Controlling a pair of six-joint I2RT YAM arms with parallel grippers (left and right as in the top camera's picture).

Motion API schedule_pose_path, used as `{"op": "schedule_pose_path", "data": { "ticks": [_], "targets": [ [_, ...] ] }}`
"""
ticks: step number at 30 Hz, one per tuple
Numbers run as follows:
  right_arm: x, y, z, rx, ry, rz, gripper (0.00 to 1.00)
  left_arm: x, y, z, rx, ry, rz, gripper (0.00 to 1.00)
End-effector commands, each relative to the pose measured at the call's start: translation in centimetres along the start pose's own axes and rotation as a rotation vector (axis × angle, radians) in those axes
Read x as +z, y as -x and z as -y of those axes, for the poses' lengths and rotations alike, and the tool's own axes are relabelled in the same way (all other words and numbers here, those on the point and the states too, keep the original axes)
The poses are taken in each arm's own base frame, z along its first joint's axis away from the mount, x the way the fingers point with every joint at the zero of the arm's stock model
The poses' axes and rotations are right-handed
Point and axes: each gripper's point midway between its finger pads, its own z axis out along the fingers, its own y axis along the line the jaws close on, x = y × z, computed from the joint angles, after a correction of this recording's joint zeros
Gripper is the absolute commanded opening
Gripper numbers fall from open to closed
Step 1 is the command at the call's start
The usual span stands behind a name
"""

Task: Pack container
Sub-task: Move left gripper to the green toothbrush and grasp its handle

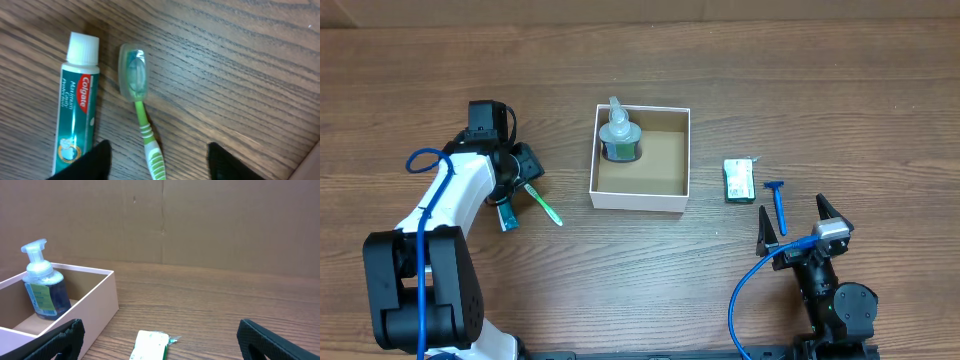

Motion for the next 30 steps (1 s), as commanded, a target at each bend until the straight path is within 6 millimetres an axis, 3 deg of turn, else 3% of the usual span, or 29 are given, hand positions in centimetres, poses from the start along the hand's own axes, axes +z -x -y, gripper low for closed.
{"op": "schedule_pose_path", "data": {
  "ticks": [1,4,6,8,11,13,16,21,30],
  "targets": [
    [0.0,-0.2,-0.2,-0.004,0.006,0.003,1.00,0.4,-0.9,-0.1,-0.070,-0.013,-0.028,0.41],
    [0.0,-0.2,-0.2,-0.004,0.006,0.003,1.00,0.7,-1.4,-0.5,-0.073,-0.002,-0.041,0.45],
    [0.0,-0.2,-0.2,-0.004,0.006,0.003,1.00,0.9,-2.1,-0.9,-0.092,0.009,-0.057,0.54],
    [0.0,-0.2,-0.2,-0.004,0.006,0.003,1.00,1.3,-2.9,-1.3,-0.131,0.020,-0.073,0.70],
    [0.0,-0.2,-0.2,-0.004,0.006,0.003,1.00,2.1,-3.8,-1.8,-0.155,0.024,-0.077,0.70],
    [0.0,-0.2,-0.2,-0.004,0.006,0.003,1.00,2.2,-3.9,-1.9,-0.156,0.025,-0.081,0.66],
    [0.0,-0.2,-0.2,-0.004,0.006,0.003,1.00,2.2,-4.1,-1.9,-0.156,0.026,-0.088,0.52],
    [0.0,-0.2,-0.2,-0.004,0.006,0.003,1.00,2.2,-4.2,-1.8,-0.150,0.025,-0.088,0.50],
    [0.0,-0.2,-0.2,-0.004,0.006,0.003,1.00,1.8,-2.8,-1.0,-0.107,-0.002,-0.050,0.23]
  ]
}}
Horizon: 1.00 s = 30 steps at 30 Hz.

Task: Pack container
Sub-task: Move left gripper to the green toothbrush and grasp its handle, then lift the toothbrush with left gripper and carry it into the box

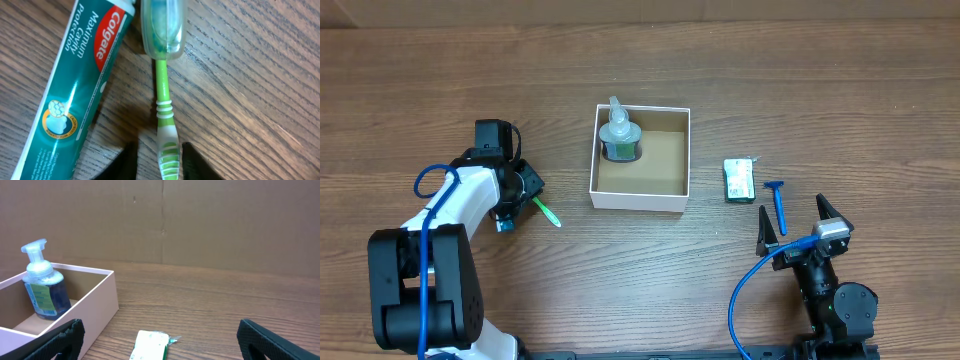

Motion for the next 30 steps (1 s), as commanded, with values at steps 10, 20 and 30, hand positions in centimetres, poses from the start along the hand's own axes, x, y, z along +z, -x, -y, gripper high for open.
{"op": "schedule_pose_path", "data": {
  "ticks": [10,20,30],
  "targets": [
    [0.0,-0.2,-0.2,-0.004,0.006,0.003,1.00,-1.1,1.5,1.5,0.083,-0.035,0.031,0.14],
    [0.0,-0.2,-0.2,-0.004,0.006,0.003,1.00,-6.0,4.5,4.0,0.201,-0.042,0.047,0.12],
    [0.0,-0.2,-0.2,-0.004,0.006,0.003,1.00,-15.3,8.4,8.3,0.336,-0.094,0.147,0.15]
  ]
}}
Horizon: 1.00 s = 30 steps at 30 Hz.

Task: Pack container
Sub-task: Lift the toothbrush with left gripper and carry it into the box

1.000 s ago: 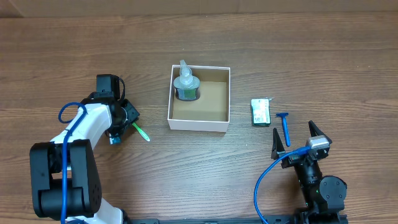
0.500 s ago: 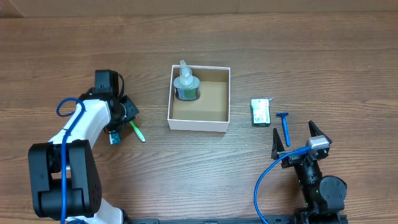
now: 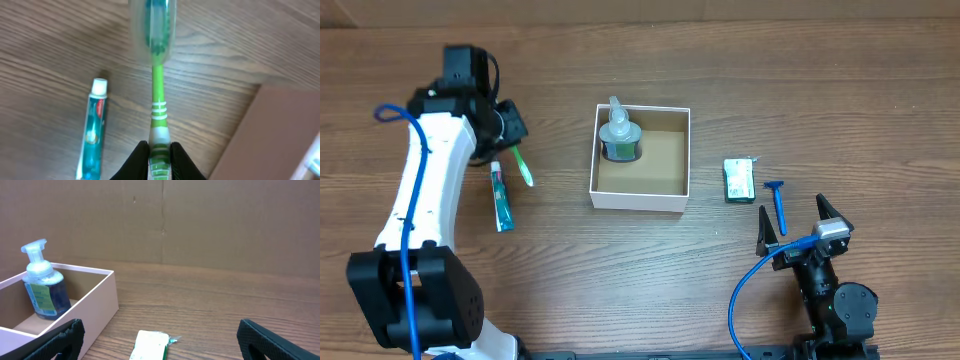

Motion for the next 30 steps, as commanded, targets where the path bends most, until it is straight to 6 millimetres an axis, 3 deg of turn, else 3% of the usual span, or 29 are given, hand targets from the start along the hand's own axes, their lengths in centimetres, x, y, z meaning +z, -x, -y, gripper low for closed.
{"op": "schedule_pose_path", "data": {
  "ticks": [1,4,8,11,17,23,27,30],
  "targets": [
    [0.0,-0.2,-0.2,-0.004,0.006,0.002,1.00,-4.3,2.5,3.0,0.091,-0.056,0.088,0.15],
    [0.0,-0.2,-0.2,-0.004,0.006,0.002,1.00,-6.5,2.8,5.2,0.134,-0.088,0.118,0.15],
    [0.0,-0.2,-0.2,-0.004,0.006,0.002,1.00,-9.0,1.7,10.2,0.253,-0.119,0.173,0.16],
    [0.0,-0.2,-0.2,-0.004,0.006,0.002,1.00,-9.9,0.1,13.6,0.345,-0.129,0.206,0.16],
    [0.0,-0.2,-0.2,-0.004,0.006,0.002,1.00,-11.0,-5.0,20.0,0.484,-0.208,0.210,0.16],
    [0.0,-0.2,-0.2,-0.004,0.007,0.002,1.00,-11.4,-7.4,22.0,0.484,-0.245,0.190,0.16],
    [0.0,-0.2,-0.2,-0.004,0.006,0.002,1.00,-11.3,-7.6,21.5,0.485,-0.226,0.179,0.20],
    [0.0,-0.2,-0.2,-0.004,0.006,0.002,1.00,-10.9,-7.3,19.9,0.483,-0.138,0.187,0.21]
  ]
}}
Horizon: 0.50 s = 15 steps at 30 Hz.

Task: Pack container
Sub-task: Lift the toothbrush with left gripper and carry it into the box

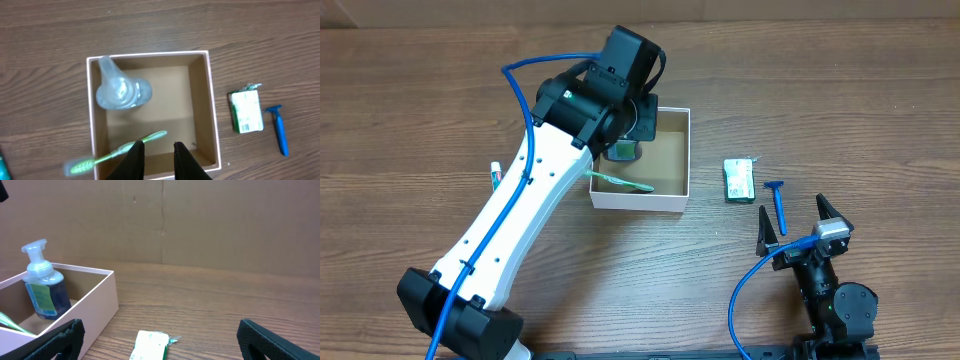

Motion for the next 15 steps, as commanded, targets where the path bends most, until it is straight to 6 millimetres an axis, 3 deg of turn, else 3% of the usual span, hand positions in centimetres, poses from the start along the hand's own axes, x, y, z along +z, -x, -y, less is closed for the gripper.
{"op": "schedule_pose_path", "data": {
  "ticks": [1,4,7,9,11,15],
  "targets": [
    [0.0,-0.2,-0.2,-0.004,0.006,0.003,1.00,-1.0,-0.2,-2.5,-0.009,0.133,0.002,0.21],
    [0.0,-0.2,-0.2,-0.004,0.006,0.003,1.00,-1.3,-2.0,-4.1,-0.018,0.209,-0.063,0.24],
    [0.0,-0.2,-0.2,-0.004,0.006,0.003,1.00,-2.0,-3.4,-6.9,-0.072,0.338,-0.107,0.24],
    [0.0,-0.2,-0.2,-0.004,0.006,0.003,1.00,-1.9,-3.8,-8.2,-0.116,0.364,-0.131,0.24],
    [0.0,-0.2,-0.2,-0.004,0.006,0.003,1.00,-1.3,-4.5,-9.0,-0.181,0.327,-0.180,0.30],
    [0.0,-0.2,-0.2,-0.004,0.006,0.003,1.00,0.9,-6.0,-8.9,-0.308,0.138,-0.301,0.69]
  ]
}}
